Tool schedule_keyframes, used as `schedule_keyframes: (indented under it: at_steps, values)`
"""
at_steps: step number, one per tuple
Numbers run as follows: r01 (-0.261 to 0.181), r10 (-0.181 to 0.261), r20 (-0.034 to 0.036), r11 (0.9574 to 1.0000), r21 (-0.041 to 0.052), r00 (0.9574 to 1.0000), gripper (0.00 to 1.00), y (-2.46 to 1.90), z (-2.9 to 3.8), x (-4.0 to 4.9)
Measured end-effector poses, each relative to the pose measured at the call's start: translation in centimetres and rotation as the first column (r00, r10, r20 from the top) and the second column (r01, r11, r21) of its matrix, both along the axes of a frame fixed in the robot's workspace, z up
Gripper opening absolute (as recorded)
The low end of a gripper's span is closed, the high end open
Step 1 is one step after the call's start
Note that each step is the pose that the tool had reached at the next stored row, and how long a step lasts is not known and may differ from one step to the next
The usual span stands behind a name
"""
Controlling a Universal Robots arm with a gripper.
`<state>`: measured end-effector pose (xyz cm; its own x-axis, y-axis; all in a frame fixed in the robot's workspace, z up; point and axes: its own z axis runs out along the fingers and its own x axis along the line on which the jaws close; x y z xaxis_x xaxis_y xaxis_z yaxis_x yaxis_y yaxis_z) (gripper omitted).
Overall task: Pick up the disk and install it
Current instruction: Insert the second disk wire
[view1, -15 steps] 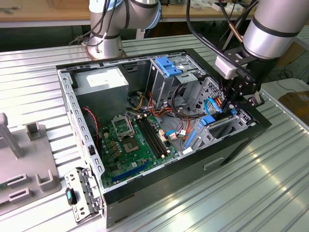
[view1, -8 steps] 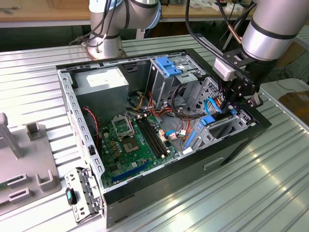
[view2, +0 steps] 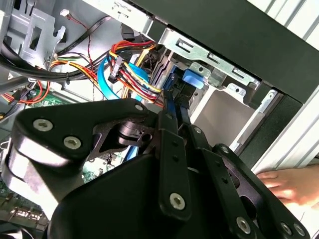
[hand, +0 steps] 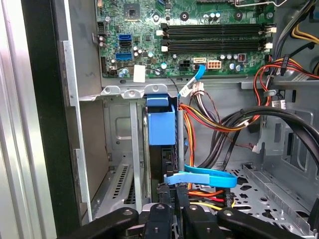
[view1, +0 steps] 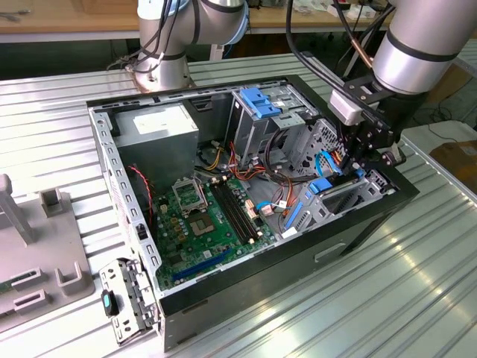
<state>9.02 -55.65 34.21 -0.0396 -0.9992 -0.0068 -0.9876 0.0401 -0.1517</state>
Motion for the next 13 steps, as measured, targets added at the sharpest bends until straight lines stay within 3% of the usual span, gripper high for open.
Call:
schedule_keyframes:
  at_steps: [10,12,13]
  values:
    - [0.0,0.0,0.0,1.0,0.0002,1.0,0.16,0.0,-0.04,0.0]
    - [0.0,0.0,0.0001,1.0,0.0011,1.0,0.17,0.0,-0.09,0.0]
    - [0.0,0.0,0.0,1.0,0.0005,1.0,0.24,0.0,-0.06,0.0]
